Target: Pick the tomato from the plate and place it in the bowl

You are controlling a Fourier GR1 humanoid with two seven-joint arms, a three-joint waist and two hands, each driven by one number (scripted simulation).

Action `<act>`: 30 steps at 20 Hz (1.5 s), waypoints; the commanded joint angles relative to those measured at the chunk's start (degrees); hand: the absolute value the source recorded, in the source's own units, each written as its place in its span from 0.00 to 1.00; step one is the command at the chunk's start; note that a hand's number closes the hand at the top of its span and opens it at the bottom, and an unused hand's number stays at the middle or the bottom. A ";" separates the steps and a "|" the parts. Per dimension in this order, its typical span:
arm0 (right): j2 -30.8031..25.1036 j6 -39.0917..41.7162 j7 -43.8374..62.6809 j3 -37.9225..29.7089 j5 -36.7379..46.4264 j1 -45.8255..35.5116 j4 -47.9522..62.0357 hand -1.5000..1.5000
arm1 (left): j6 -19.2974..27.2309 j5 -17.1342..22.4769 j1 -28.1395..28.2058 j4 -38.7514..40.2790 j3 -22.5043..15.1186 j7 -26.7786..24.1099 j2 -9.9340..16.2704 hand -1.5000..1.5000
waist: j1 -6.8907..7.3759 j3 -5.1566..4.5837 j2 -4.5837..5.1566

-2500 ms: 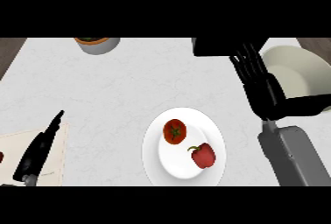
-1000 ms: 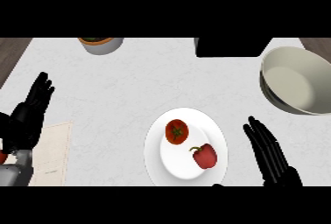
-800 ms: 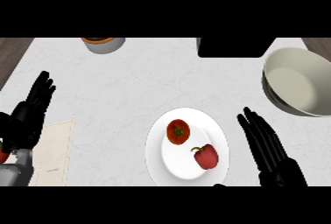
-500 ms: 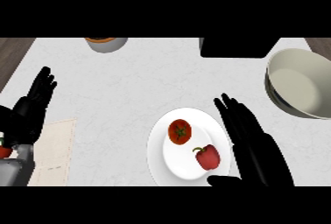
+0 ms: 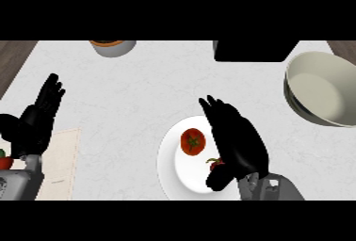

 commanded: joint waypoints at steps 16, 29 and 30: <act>2.78 -5.43 -6.30 2.87 13.68 -2.14 16.40 0.00 | -3.51 -3.60 1.94 -5.14 4.32 4.09 -2.56 0.50 | -0.39 0.05 -0.12; 4.39 -16.62 -2.86 8.78 8.01 -4.35 29.63 0.00 | -5.33 -6.78 -3.49 -2.18 6.89 5.76 -4.78 0.50 | -0.15 0.06 -0.05; 1.20 -11.70 -8.10 5.79 11.91 4.73 21.20 0.00 | -7.71 -6.03 1.72 -2.06 8.41 1.08 -4.29 0.50 | -0.57 0.05 -0.15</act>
